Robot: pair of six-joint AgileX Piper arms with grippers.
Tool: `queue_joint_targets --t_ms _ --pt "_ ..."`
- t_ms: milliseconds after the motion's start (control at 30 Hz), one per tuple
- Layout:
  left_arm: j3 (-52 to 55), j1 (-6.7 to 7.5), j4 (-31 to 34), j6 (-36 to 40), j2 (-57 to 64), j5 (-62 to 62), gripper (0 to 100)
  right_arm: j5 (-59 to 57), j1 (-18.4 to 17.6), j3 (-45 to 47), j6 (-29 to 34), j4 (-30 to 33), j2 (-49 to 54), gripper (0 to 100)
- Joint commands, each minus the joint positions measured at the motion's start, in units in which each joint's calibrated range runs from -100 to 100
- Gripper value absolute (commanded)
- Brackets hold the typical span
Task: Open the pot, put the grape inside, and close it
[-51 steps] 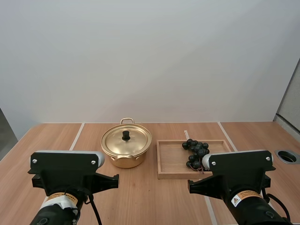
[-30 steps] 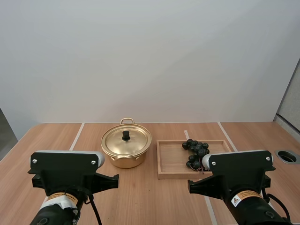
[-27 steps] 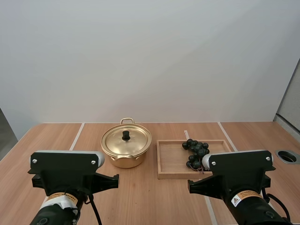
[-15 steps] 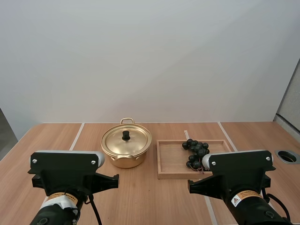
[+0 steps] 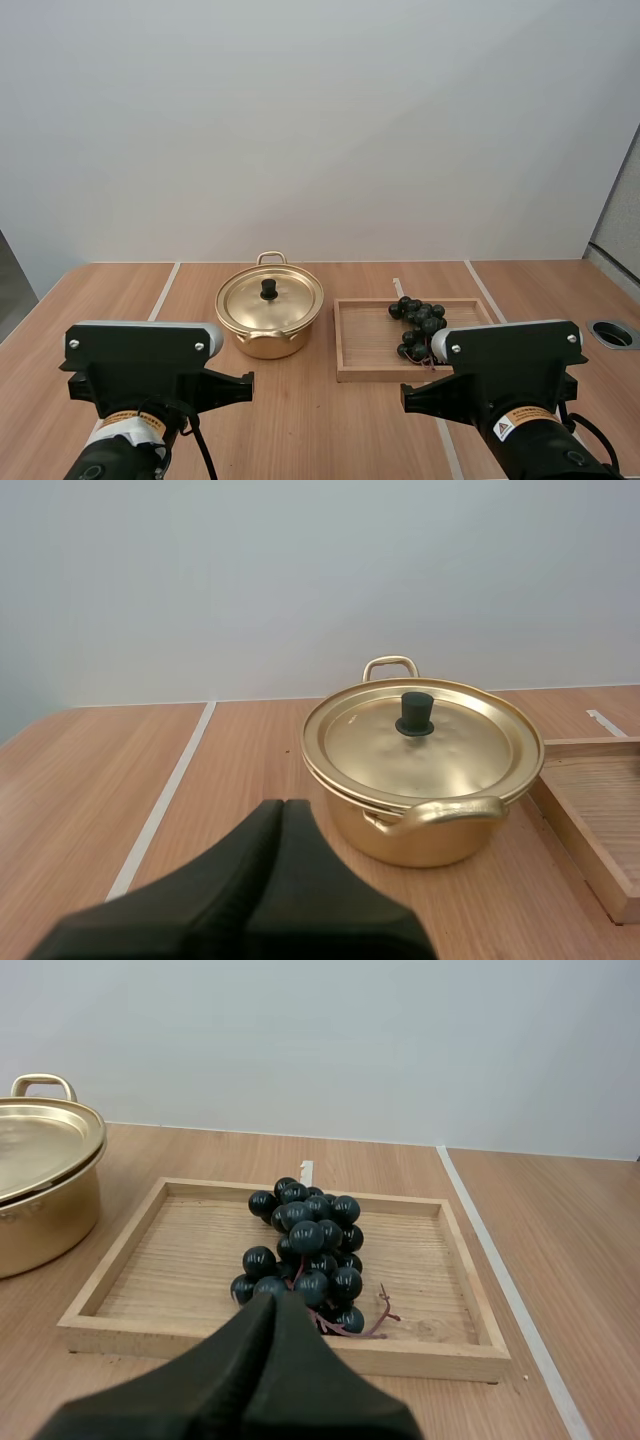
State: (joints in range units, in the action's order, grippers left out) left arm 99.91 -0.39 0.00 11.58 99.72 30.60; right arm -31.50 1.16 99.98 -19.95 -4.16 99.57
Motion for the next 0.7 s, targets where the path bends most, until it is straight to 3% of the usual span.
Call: queue_joint_targets --t_ms 0,500,667 --pt "0.09 -0.1 -1.03 0.17 0.28 -1.3 0 -0.06 -0.08 0.02 0.27 0.33 0.43 0" --pt "0.09 -0.1 -1.03 0.17 0.28 -1.3 0 1.11 -0.08 0.02 0.27 1.18 0.43 0" --pt "0.09 -0.1 -1.58 -0.06 0.28 -17.56 0 3.25 -0.08 -1.12 0.27 1.94 0.43 0"
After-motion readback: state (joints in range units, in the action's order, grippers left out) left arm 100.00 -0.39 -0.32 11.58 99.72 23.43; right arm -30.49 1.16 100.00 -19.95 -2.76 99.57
